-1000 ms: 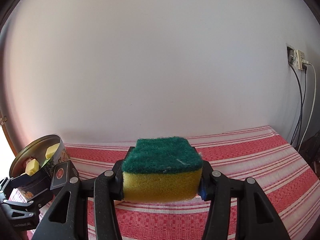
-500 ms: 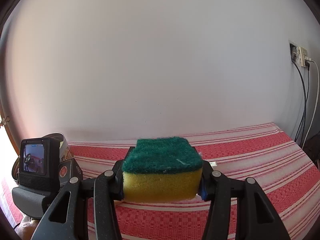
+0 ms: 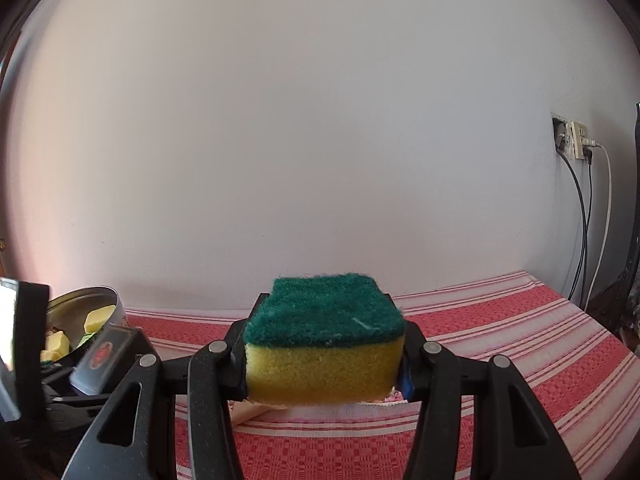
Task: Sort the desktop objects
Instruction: 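Carry the black box and yellow-green sponge over the metal tin with both tools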
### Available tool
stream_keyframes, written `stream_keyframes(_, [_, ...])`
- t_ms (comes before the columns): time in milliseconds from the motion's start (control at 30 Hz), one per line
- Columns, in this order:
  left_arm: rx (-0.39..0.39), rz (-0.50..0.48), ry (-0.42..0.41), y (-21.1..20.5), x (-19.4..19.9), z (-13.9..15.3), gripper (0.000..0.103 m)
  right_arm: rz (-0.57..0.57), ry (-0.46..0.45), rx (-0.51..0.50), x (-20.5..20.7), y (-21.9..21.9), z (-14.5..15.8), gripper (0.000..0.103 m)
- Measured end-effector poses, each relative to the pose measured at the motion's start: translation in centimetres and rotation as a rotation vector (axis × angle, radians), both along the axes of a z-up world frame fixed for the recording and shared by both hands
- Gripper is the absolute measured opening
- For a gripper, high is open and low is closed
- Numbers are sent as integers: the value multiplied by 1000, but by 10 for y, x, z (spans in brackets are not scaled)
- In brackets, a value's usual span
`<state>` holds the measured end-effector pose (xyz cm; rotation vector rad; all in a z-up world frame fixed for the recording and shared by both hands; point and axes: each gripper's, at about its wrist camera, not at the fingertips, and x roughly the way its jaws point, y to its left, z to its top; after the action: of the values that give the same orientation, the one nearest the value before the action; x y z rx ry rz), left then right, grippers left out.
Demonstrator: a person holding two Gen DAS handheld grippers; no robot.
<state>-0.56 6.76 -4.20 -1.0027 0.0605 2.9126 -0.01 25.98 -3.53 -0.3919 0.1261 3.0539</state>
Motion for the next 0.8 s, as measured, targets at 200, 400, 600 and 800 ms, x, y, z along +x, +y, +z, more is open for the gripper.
stream_keyframes(200, [-40,20,145,-37,43,23,56,26,-3,8,3,-17,-2,54])
stream_keyframes(400, [-87,31,170,-64,41,12,56,48,-23,60,14,-48,-8,54])
stream_keyframes(600, [-68,51,178,-69,41,8,56,74,0,93,34,-78,-5,54])
stream_keyframes(800, [-60,68,218,-83,46,14,56,99,18,91,45,-109,-4,54])
